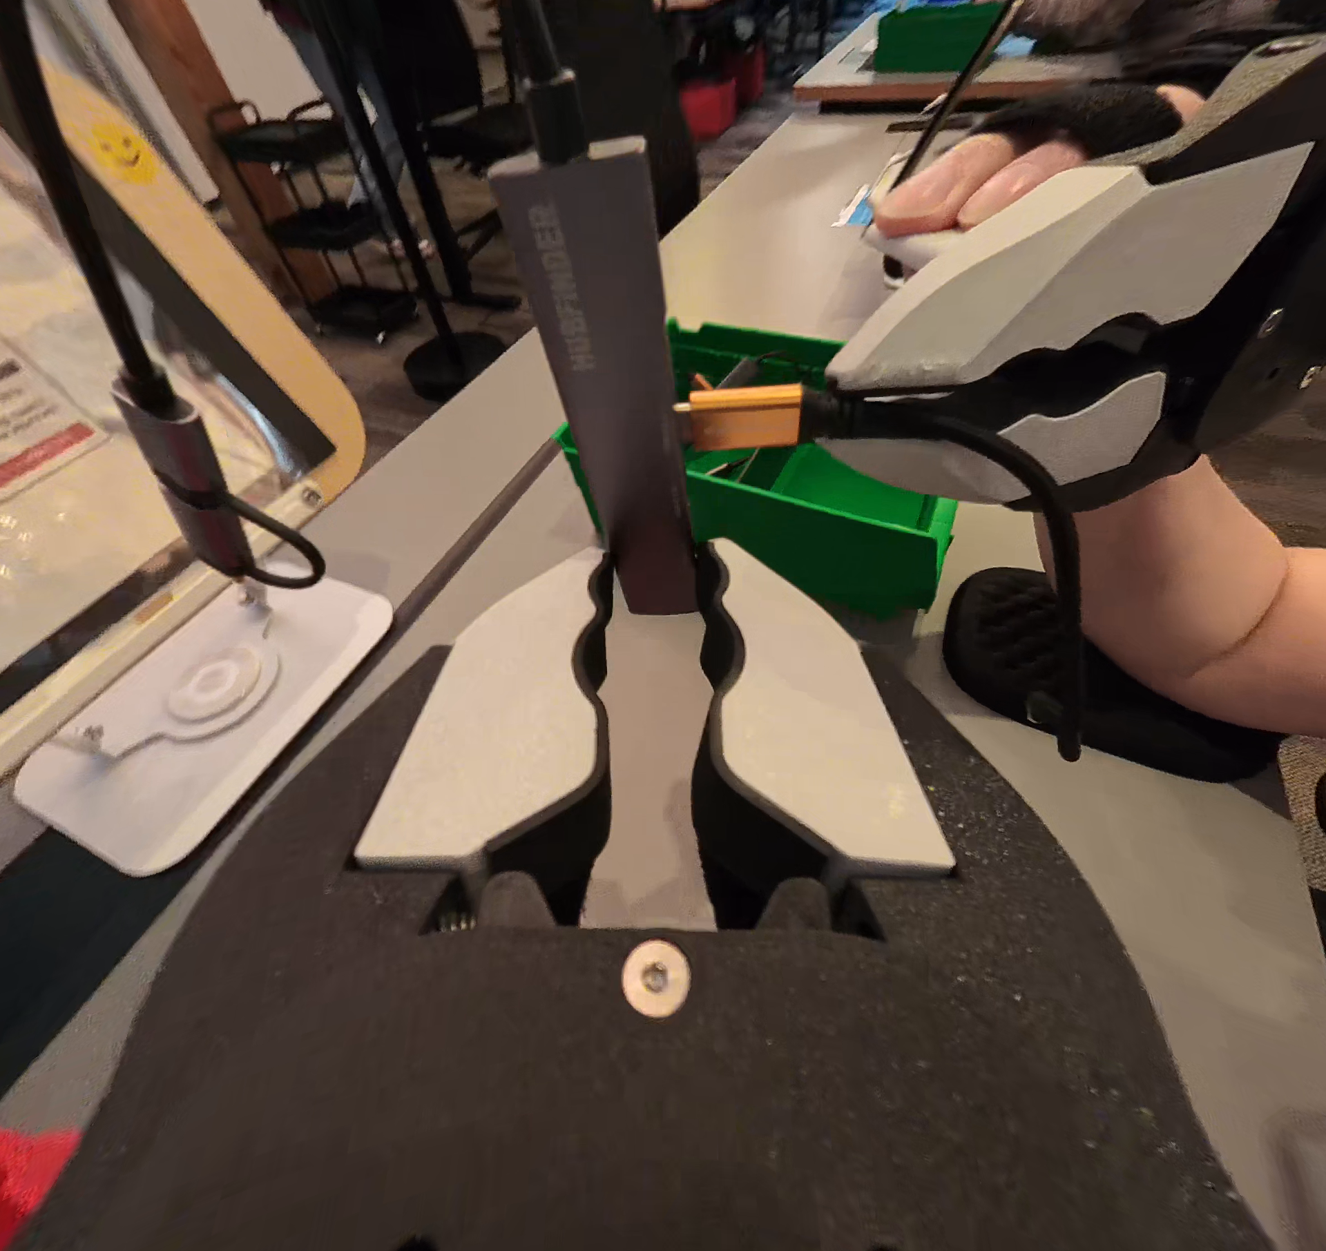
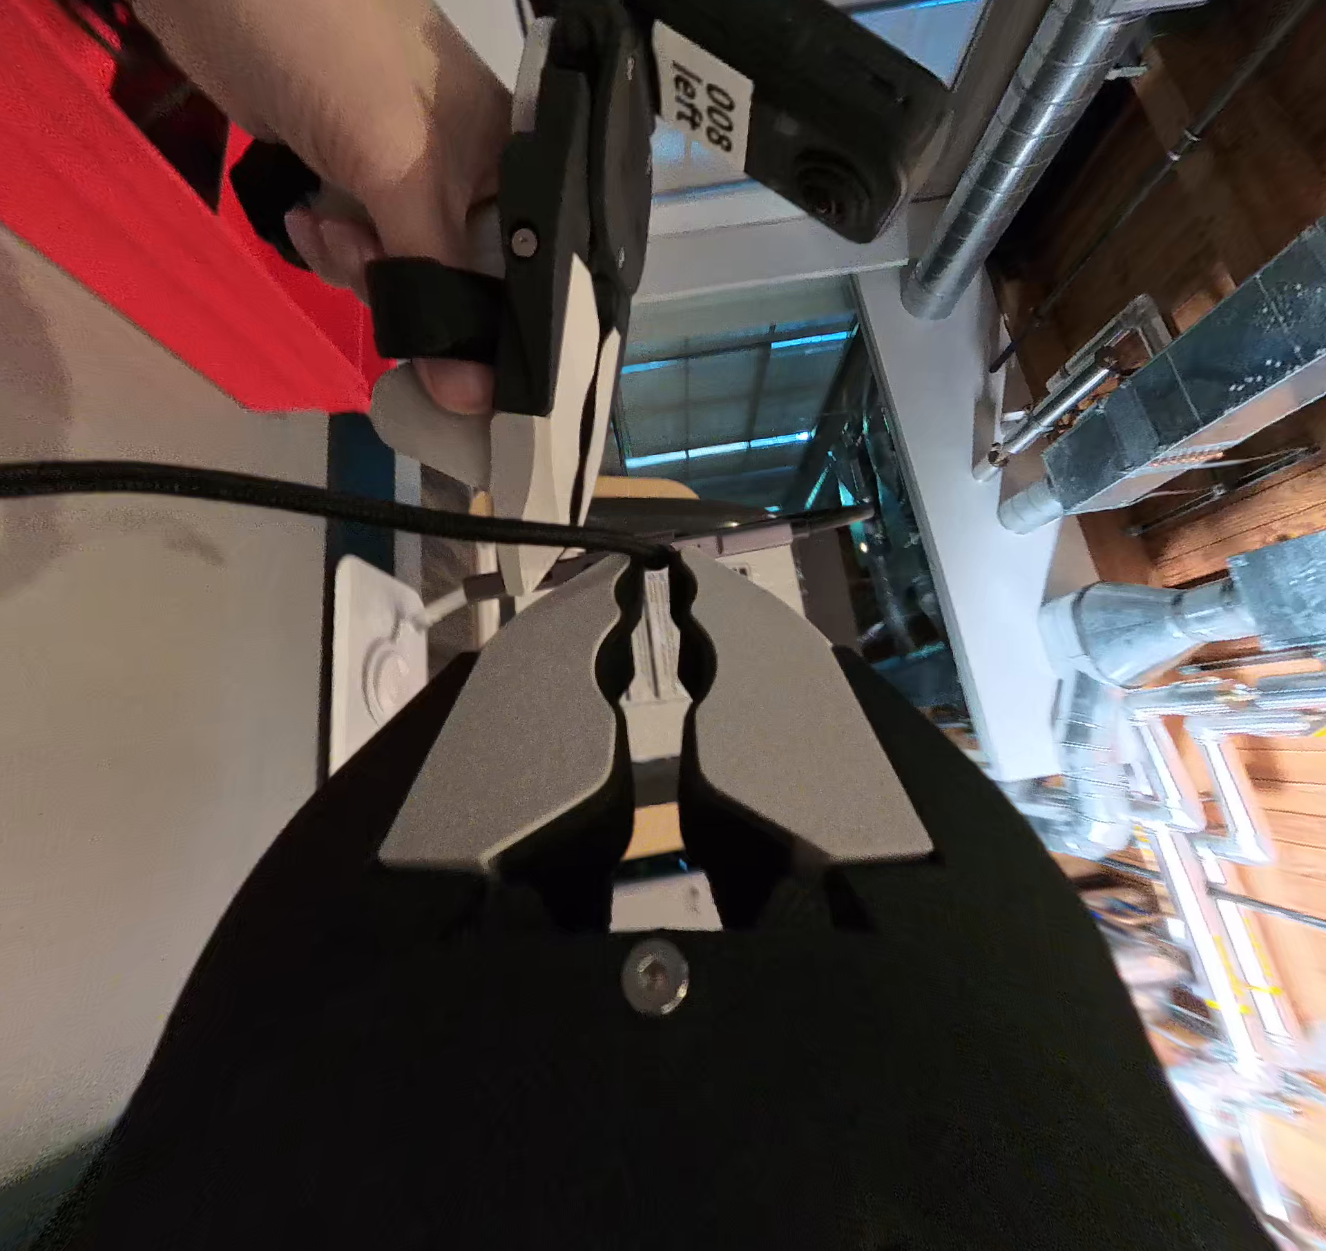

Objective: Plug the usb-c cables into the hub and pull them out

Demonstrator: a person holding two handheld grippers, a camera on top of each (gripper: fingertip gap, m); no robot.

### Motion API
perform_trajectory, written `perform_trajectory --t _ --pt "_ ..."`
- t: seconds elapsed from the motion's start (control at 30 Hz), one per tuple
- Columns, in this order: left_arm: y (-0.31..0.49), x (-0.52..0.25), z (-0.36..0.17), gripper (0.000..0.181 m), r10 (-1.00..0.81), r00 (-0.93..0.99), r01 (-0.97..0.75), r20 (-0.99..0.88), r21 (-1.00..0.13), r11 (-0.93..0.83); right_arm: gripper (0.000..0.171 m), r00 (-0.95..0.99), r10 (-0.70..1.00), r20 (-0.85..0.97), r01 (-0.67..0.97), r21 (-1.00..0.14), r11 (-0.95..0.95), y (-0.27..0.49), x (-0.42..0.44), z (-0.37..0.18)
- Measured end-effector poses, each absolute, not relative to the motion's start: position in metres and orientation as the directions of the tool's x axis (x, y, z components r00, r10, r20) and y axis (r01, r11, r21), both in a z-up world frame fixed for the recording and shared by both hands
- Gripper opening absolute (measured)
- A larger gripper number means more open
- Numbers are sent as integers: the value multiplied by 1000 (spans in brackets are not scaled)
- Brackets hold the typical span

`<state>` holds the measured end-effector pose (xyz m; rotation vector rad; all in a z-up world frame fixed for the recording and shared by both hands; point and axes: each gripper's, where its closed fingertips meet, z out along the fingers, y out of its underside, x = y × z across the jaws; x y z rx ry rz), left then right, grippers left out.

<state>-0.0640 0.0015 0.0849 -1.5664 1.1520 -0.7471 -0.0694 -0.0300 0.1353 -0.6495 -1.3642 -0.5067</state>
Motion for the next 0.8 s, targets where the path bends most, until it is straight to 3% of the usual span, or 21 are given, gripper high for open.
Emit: perform_trajectory --t 0.27,0.8 --pt "15 -83 77 22 -851 524 -342 2 -915 -213 8 362 247 899 477 -406 780 -12 -81 132" --pt "32 -101 59 22 -765 644 -394 -10 -862 -320 7 413 232 880 501 -433 749 5 -95 118"
